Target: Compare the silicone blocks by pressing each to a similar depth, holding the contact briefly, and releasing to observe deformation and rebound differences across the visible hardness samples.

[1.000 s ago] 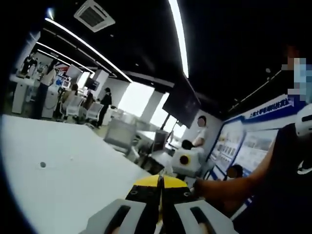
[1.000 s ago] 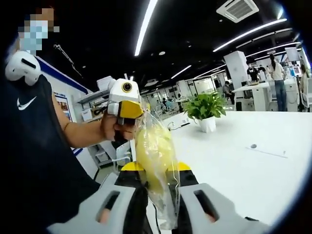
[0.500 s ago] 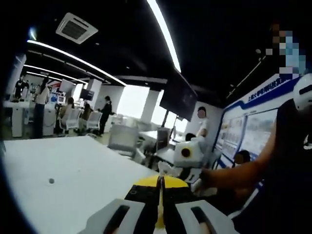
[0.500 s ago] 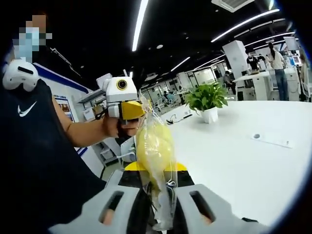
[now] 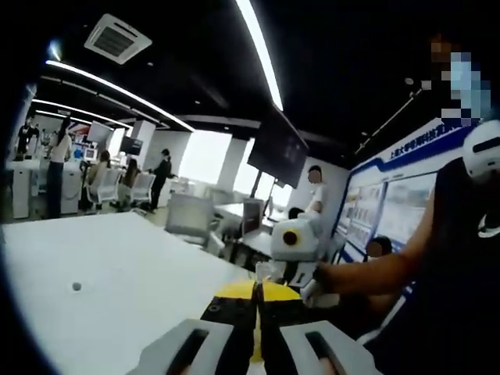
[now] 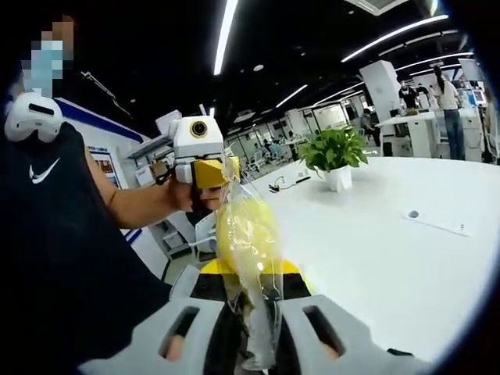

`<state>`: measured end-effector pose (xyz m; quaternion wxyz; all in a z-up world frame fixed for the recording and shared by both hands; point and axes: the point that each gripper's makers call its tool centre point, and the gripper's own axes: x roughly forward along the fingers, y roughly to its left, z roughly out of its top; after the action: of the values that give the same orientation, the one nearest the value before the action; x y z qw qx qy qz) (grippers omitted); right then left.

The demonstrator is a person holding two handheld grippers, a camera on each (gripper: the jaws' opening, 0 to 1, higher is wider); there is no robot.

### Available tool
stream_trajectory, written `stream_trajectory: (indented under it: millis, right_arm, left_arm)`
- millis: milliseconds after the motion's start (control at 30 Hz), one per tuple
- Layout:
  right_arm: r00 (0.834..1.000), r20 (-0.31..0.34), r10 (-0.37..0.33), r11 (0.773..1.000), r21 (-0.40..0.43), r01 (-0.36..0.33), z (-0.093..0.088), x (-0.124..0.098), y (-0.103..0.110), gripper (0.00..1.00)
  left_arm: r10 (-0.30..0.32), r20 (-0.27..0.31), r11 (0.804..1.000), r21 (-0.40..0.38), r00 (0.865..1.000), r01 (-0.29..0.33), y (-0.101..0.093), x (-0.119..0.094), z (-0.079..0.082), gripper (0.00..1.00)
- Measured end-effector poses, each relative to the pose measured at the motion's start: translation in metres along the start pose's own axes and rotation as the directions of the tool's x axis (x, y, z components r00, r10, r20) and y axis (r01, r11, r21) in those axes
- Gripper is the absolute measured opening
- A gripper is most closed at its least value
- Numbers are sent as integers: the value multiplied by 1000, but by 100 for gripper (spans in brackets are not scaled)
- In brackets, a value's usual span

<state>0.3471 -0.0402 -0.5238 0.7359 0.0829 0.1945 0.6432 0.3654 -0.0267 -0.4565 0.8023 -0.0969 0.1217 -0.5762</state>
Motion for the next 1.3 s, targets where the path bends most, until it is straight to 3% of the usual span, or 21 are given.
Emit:
stream_trajectory:
  millis: [700,833,867,933,1033,1300]
  right_arm:
    - [999,41,-16,999,34,14,0,-1,-4,1]
    - [998,66,-15,1000,20,14,2,-1,-3,4]
    - [995,89,-53,998,-24,56,3,0,-11,5]
    - [995,82,-54,998,38,51,1,2,-8,6]
    - [992,107,-70,998,0,70,4,2,-11,7]
    - [995,74,-65,996,-49,69,-1,1,-15,4]
  left_arm:
    - [49,-13,999,8,999,-48,1,3,1,0]
    - [56,-12,998,21,998,-56,-3,4,2,0]
    - [60,-14,998,25,998,-60,-3,3,2,0]
    - [92,-19,994,53,996,-91,1,4,2,0]
    - [83,-12,996,42,996,-83,1,3,4,0]
    - [83,-23,996,21,996,-82,6,4,-3,0]
